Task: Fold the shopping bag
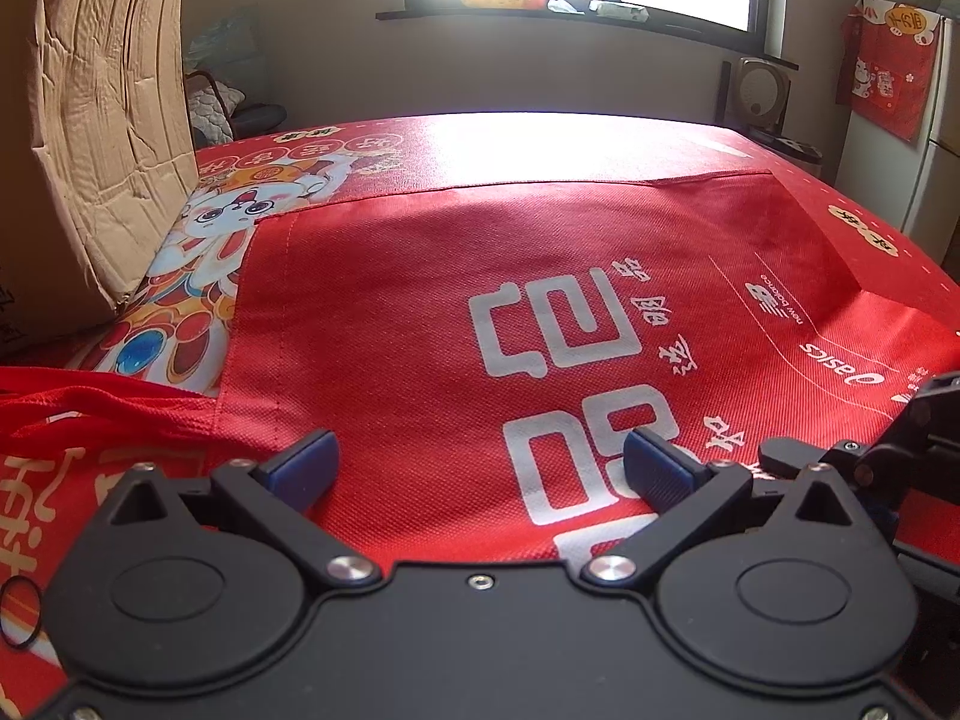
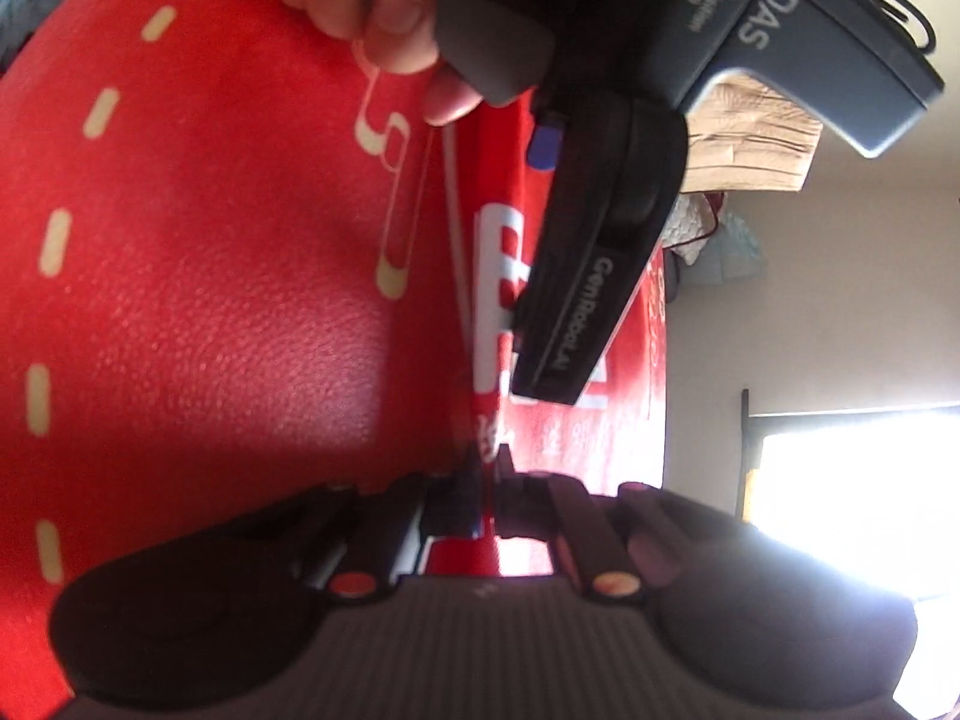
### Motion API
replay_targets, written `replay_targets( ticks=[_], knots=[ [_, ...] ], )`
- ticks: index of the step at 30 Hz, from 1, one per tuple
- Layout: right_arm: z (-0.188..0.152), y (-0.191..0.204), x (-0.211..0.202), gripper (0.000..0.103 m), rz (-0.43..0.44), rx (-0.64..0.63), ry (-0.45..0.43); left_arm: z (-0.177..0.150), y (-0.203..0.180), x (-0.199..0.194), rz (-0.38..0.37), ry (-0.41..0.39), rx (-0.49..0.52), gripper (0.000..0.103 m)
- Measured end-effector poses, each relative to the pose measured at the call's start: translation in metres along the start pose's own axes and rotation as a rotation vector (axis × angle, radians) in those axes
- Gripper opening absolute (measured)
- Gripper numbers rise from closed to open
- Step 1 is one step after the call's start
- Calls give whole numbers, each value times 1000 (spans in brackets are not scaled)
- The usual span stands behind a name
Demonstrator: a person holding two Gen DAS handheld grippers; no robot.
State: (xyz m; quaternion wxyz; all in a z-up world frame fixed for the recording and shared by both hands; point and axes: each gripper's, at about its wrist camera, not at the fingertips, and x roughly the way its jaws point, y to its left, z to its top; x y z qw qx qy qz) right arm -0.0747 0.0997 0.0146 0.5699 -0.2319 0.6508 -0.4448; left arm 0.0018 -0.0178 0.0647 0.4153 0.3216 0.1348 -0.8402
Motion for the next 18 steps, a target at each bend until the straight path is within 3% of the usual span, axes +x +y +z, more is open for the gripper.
replay_targets(
  ticks=[18],
  knots=[
    [-12,-5,3,6,0,13,-25,0,1,0,-2,-1,0,103]
  ],
)
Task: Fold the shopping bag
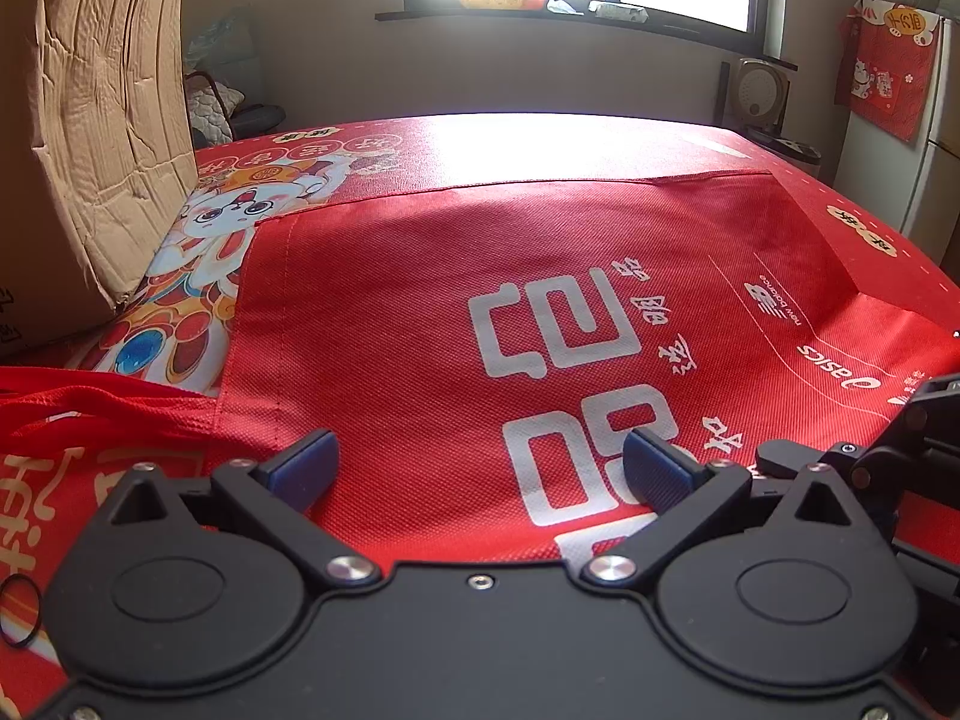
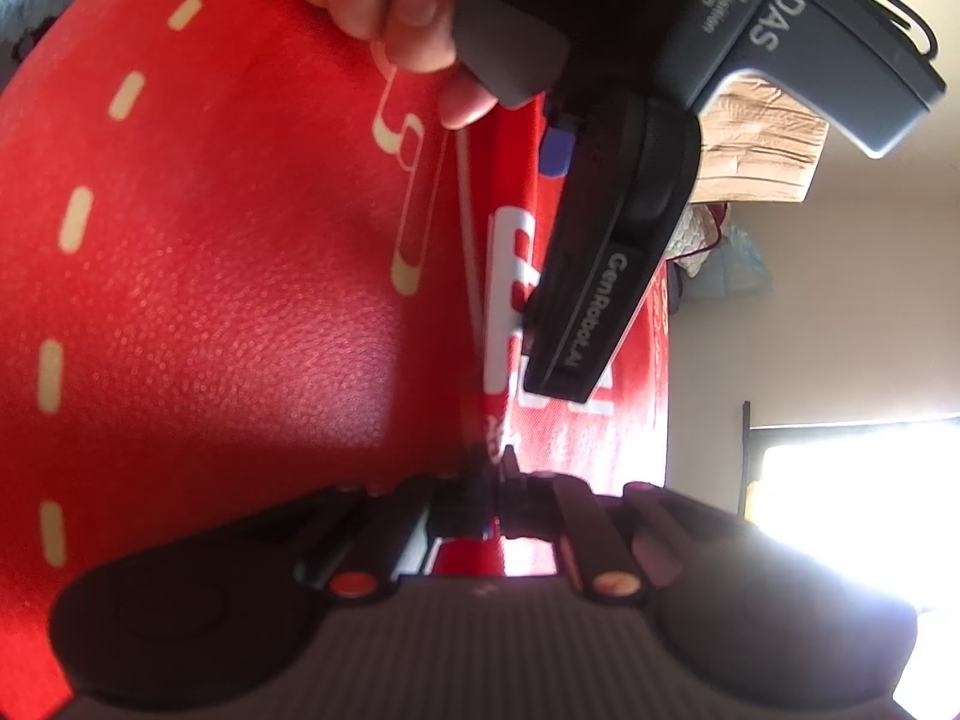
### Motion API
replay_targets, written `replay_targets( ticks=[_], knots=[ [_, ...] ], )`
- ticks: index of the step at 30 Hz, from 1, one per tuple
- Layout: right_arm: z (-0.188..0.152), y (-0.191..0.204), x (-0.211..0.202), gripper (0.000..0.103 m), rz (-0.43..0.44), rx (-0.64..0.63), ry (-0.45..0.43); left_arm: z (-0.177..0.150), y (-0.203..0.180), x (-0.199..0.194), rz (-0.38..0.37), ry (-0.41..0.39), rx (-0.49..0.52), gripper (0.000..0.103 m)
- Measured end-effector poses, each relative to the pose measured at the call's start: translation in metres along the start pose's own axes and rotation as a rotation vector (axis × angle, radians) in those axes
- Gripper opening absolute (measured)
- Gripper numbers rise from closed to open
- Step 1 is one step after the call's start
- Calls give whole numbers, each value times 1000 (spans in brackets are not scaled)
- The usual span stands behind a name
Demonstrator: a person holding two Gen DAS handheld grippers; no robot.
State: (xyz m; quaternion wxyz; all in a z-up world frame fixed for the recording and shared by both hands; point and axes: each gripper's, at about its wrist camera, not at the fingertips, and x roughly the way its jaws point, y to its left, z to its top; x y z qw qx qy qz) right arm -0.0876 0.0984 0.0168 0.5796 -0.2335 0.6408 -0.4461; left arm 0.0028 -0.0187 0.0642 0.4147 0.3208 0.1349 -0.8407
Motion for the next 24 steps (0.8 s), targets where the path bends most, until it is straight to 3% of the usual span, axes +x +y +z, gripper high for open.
replay_targets(
  ticks=[4,11,17,22,24],
  knots=[
    [-2,-6,0,6,20,32,0,0,0,0,-1,0,1,103],
    [-5,-37,2,5,153,88,7,0,0,0,-4,0,3,103],
    [-12,-63,3,5,261,277,20,-1,0,-2,-22,-1,13,103],
    [-26,-72,4,6,335,447,-7,-1,12,-7,-110,-22,35,103],
    [-29,-70,5,6,357,494,-30,0,27,-12,-144,-65,33,102]
  ],
)
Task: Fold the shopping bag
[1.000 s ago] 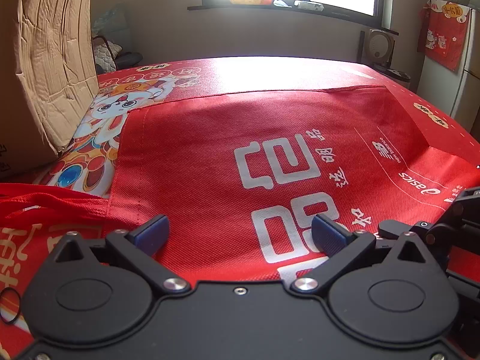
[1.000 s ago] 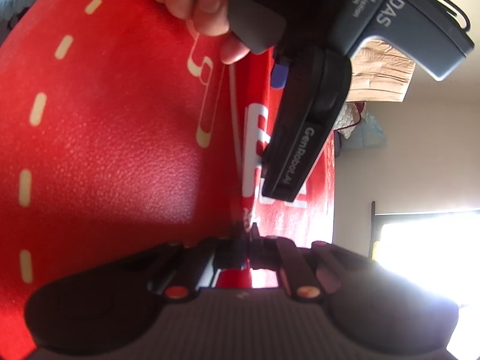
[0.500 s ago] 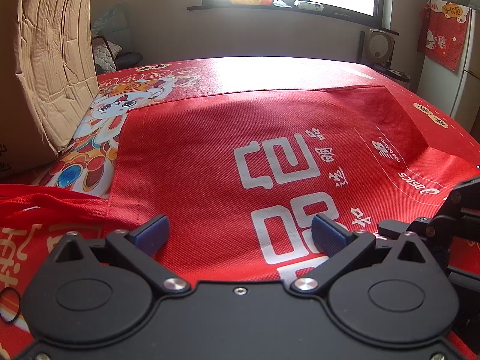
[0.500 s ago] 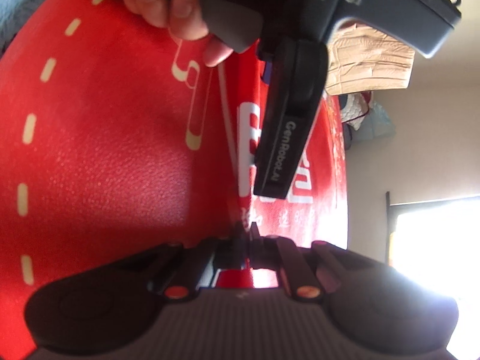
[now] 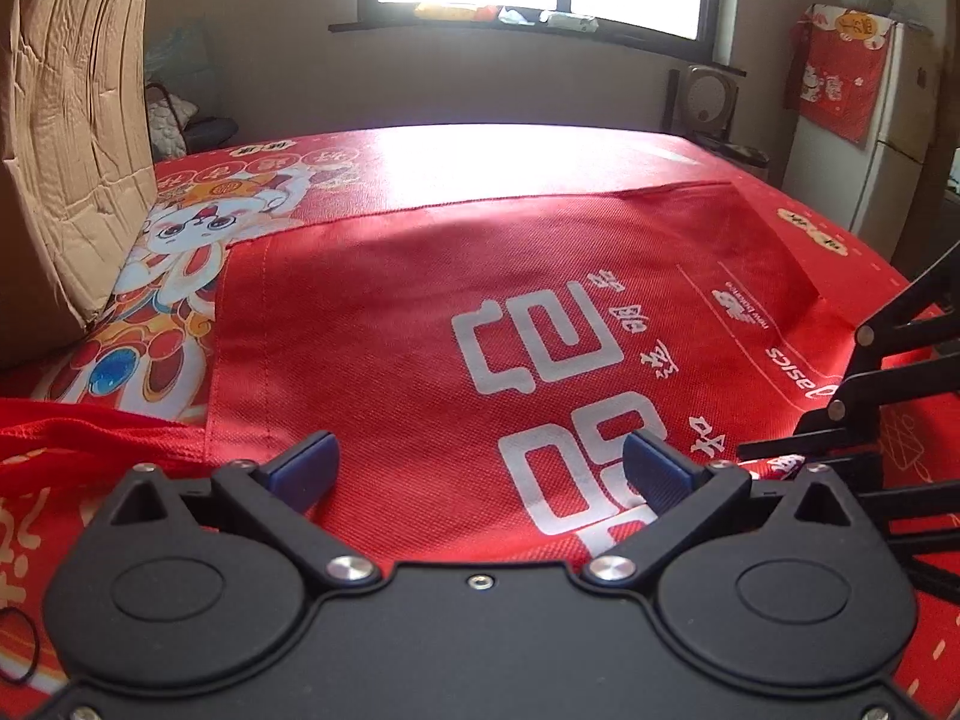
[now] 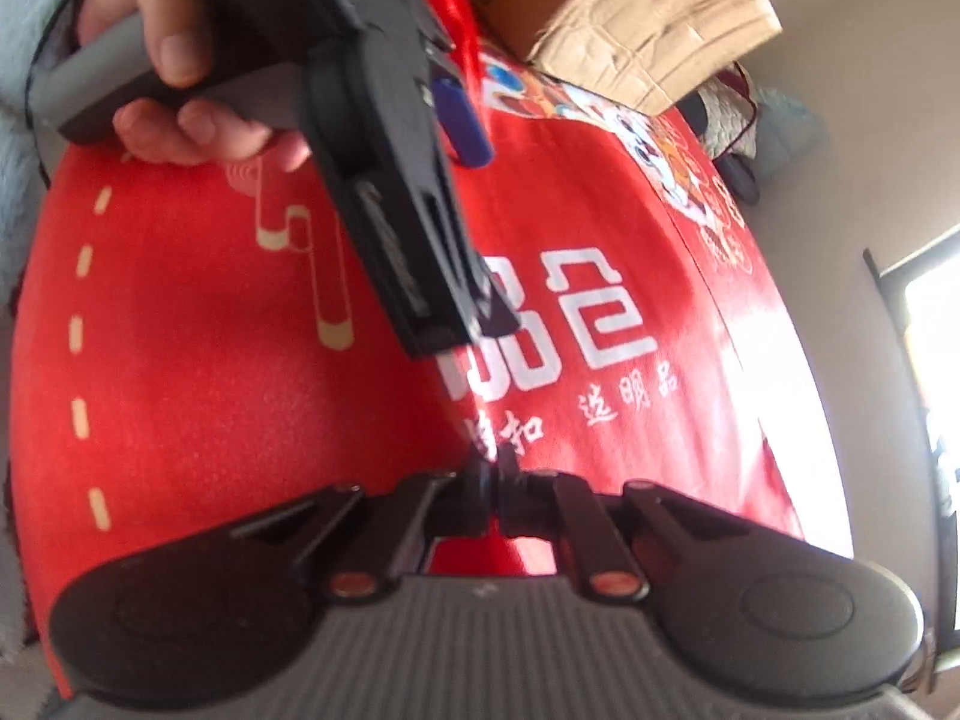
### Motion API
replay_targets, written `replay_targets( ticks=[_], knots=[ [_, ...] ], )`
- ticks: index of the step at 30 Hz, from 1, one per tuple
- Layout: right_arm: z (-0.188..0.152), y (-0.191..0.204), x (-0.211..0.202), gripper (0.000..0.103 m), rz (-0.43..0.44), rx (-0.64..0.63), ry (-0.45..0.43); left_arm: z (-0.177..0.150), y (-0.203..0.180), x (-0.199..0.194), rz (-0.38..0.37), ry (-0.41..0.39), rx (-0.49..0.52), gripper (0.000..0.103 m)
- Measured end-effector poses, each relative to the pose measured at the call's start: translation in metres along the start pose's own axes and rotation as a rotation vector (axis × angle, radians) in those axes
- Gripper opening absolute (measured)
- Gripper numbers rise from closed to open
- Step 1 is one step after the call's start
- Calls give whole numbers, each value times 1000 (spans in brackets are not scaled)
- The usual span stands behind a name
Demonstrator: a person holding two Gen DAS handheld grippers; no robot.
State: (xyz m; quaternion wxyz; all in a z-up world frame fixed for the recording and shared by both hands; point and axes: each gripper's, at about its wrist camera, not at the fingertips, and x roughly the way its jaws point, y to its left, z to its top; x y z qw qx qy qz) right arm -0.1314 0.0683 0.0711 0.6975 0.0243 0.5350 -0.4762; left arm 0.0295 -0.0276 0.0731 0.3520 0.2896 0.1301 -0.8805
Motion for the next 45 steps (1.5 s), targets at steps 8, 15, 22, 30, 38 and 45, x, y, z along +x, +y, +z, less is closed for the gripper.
replay_targets(
  ticks=[8,15,22,30,38,45],
  knots=[
    [-9,-35,-3,7,164,222,-58,-9,31,-43,0,-180,102,102],
    [-20,-27,-20,8,196,300,-71,-17,19,-70,-39,-277,298,102],
    [-16,-30,-10,8,182,315,-82,-28,-26,-68,-98,-280,598,102],
    [-18,-30,-7,8,174,321,-89,-42,-47,-48,-51,-229,699,102],
    [-17,-28,-8,8,181,313,-83,-30,-32,-24,-25,-120,595,83],
    [-17,-29,-9,8,189,317,-84,-24,-31,-23,-30,-34,605,51]
  ],
)
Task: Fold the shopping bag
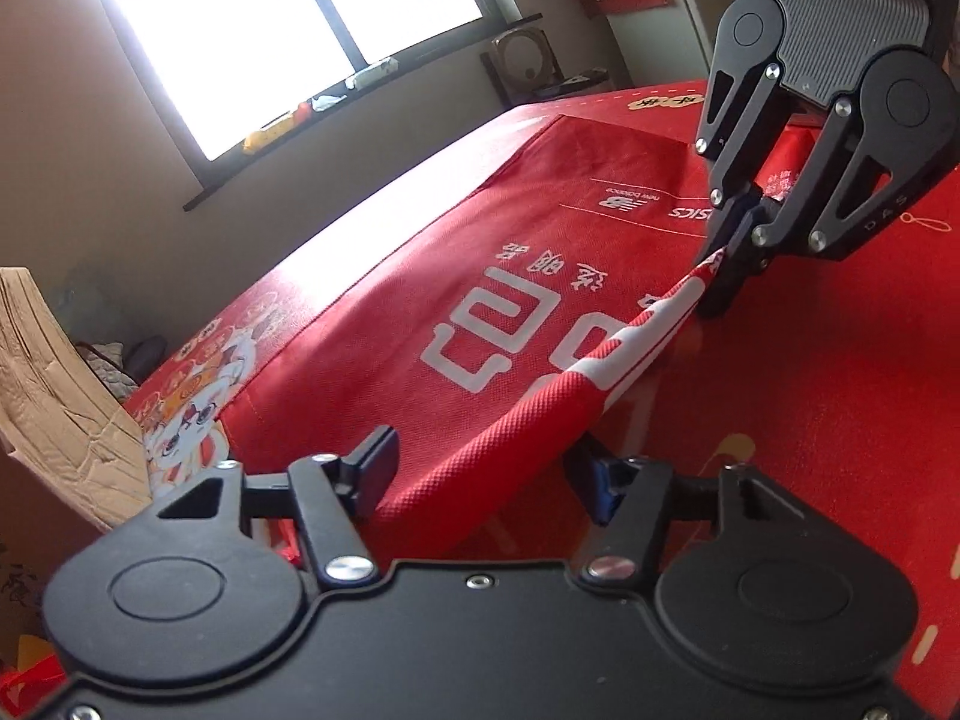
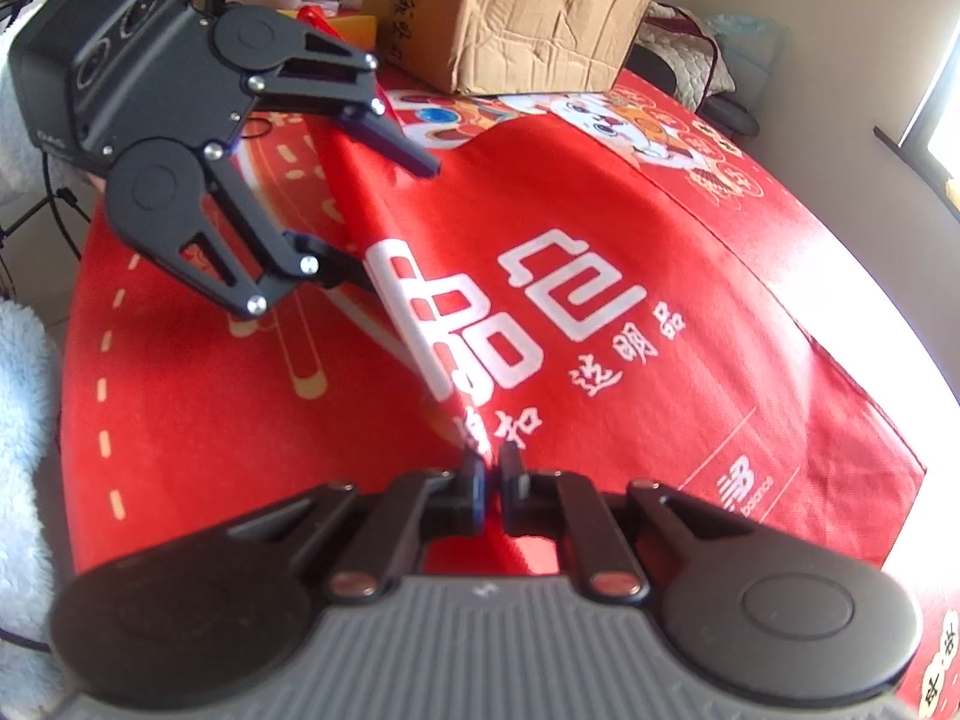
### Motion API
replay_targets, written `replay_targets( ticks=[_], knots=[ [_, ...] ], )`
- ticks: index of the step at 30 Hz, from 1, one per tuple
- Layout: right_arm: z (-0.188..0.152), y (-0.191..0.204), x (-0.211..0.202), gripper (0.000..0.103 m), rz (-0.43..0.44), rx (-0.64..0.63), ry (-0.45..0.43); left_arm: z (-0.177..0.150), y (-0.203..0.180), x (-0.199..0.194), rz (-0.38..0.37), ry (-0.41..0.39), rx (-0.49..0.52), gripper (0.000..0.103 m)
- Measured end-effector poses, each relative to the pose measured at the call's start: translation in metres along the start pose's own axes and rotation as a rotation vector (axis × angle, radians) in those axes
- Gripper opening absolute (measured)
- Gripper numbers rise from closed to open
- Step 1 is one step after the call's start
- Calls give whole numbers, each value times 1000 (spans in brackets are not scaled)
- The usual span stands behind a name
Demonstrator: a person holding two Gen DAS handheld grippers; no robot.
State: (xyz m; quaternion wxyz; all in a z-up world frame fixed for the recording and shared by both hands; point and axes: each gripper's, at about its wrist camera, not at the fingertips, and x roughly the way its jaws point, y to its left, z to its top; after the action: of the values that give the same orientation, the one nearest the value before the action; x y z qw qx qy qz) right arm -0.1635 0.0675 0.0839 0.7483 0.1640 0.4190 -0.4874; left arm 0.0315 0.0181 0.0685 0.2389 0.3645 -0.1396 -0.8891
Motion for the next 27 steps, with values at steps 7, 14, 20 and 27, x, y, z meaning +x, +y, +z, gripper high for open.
replay_targets(
  ticks=[7,14,20,27],
  knots=[
    [5,-10,3,9,29,74,27,1,10,-13,-101,14,-48,37],
    [5,-10,1,9,28,108,38,0,18,-18,-171,17,-110,31],
    [0,-9,-2,12,18,122,23,-24,76,9,-474,148,-687,30],
    [-2,-5,-4,12,-2,105,14,-37,91,19,-504,182,-888,28]
  ],
)
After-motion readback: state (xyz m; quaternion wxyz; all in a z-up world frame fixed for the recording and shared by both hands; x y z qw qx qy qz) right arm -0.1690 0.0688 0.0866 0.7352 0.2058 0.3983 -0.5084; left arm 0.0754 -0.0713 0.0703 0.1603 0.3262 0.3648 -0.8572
